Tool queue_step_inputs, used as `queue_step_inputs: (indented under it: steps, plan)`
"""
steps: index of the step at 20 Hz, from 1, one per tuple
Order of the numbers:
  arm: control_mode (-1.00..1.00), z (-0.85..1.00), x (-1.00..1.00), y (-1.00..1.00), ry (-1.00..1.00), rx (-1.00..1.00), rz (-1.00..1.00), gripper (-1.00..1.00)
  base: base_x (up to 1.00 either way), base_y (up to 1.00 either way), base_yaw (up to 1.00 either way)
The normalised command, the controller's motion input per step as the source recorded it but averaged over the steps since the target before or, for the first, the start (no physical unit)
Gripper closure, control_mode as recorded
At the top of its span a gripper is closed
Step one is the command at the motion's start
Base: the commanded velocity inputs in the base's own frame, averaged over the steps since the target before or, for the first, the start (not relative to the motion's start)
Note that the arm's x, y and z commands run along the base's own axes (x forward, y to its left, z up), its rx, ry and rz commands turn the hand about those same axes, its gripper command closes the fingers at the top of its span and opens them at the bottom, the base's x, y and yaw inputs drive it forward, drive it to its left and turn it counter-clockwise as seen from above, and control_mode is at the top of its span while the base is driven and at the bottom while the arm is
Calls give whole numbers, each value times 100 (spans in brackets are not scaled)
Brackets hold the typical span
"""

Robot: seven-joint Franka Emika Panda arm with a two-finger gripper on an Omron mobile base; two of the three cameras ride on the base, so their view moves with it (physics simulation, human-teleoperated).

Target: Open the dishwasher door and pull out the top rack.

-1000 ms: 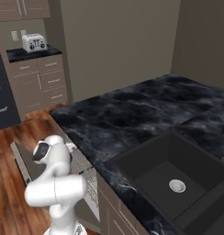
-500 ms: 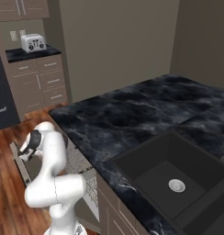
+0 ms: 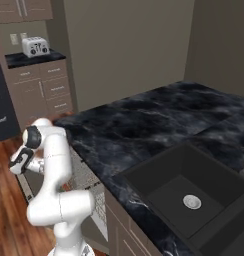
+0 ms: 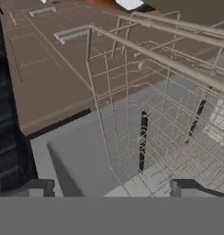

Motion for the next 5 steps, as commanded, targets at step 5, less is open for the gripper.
queue_step_inputs:
  steps: [5]
  plan:
    - [-100, -19, -20, -25, 43, 90, 34, -100, 0, 0, 0]
